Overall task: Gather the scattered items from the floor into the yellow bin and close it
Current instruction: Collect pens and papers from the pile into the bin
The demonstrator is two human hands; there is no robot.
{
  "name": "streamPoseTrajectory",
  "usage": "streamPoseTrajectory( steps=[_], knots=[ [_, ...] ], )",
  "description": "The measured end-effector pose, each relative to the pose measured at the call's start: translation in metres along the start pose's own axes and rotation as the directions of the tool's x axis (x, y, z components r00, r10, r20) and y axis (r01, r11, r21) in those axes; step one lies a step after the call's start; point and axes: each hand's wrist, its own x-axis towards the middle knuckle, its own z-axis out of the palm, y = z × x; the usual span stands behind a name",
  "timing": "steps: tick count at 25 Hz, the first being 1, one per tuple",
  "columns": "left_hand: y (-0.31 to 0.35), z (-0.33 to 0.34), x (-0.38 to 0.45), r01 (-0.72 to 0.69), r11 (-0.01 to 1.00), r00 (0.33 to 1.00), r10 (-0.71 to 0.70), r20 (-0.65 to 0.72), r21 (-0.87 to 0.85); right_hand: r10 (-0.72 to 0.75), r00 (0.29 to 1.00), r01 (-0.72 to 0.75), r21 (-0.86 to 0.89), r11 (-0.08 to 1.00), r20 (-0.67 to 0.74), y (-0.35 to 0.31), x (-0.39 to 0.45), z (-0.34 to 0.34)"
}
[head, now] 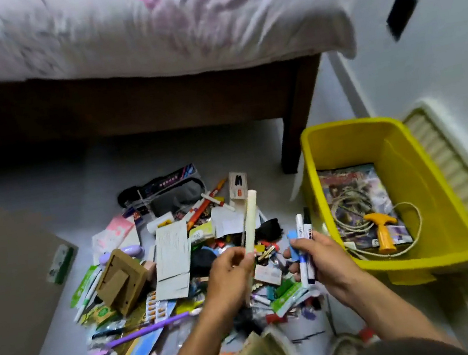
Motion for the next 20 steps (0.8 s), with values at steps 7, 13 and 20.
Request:
streamPoseTrajectory(
  steps=[7, 13, 20],
  knots=[
    [0.105, 0.139, 0.011, 0.065, 0.985, 0.966, -0.023, 0.256, -0.158, -0.324, 0.888, 0.079, -0.584, 0.808, -0.328, -0.084, 0.006, -0.085],
    [0.013, 0.074, 0.009, -0.062, 0.998, 0.998, 0.061, 0.015, 0.006, -0.646, 0.763, 0.355, -0.826, 0.438, -0.014, -0.049, 0.011, -0.034],
    [-0.08, -0.013, 0.031, 0.104, 0.98, 0.98, -0.072, -0.184, 0.168, -0.424, 0.882, 0.399, -0.806, 0.437, 0.207, 0.044, 0.039, 0.044]
  ],
)
